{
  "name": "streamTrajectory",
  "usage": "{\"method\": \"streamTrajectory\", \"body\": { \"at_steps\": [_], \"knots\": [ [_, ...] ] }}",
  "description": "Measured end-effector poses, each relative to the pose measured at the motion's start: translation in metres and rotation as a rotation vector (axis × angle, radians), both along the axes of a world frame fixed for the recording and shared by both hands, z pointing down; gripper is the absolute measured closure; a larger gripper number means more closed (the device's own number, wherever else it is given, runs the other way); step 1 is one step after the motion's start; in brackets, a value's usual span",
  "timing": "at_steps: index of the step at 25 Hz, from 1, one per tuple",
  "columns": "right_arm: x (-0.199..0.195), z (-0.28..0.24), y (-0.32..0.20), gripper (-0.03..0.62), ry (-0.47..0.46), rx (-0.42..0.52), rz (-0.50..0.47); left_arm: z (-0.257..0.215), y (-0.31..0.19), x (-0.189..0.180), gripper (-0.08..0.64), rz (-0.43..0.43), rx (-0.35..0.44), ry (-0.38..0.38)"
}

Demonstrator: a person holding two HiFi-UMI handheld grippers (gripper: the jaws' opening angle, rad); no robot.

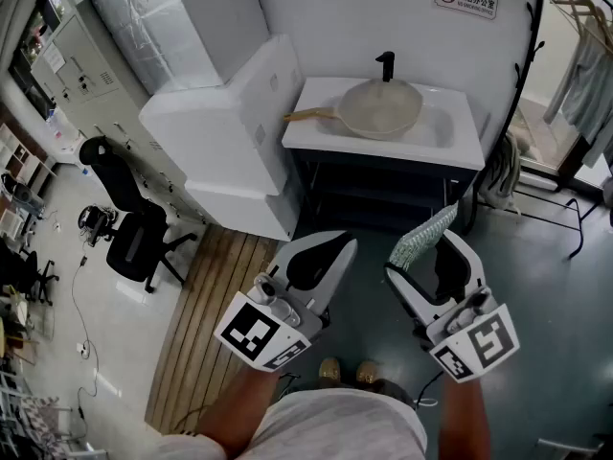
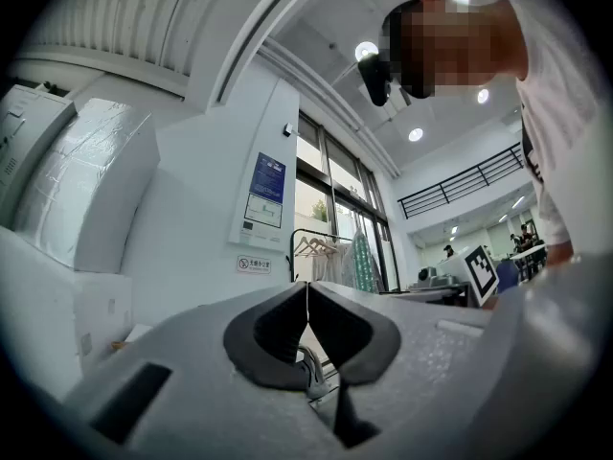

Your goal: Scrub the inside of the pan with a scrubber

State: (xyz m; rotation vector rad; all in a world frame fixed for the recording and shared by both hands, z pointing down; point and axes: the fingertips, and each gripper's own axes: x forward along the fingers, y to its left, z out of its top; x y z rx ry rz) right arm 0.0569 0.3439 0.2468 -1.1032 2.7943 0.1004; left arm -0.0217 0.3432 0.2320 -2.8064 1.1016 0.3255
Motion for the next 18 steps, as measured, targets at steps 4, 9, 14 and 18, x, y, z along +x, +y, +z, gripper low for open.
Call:
{"method": "streamTrajectory", "body": {
  "at_steps": [4,9,14,18],
  "knots": [
    [0.004,0.001,-0.002,0.253,-0.002,0.0,0.002,0.001,-0.001,0.004,0.543,-0.002,0.004,0.001],
    [0.005,0.002,-0.003,0.253,-0.019,-0.009,-0.012,0.002,-0.001,0.003,0.543,-0.01,0.003,0.001],
    [0.007,0.002,-0.005,0.253,-0.021,-0.016,-0.023,0.003,-0.003,0.006,0.543,-0.017,0.001,0.001],
    [0.013,-0.001,-0.008,0.253,-0.028,-0.02,-0.038,0.002,-0.006,0.011,0.543,-0.025,0.0,0.002]
  ]
}}
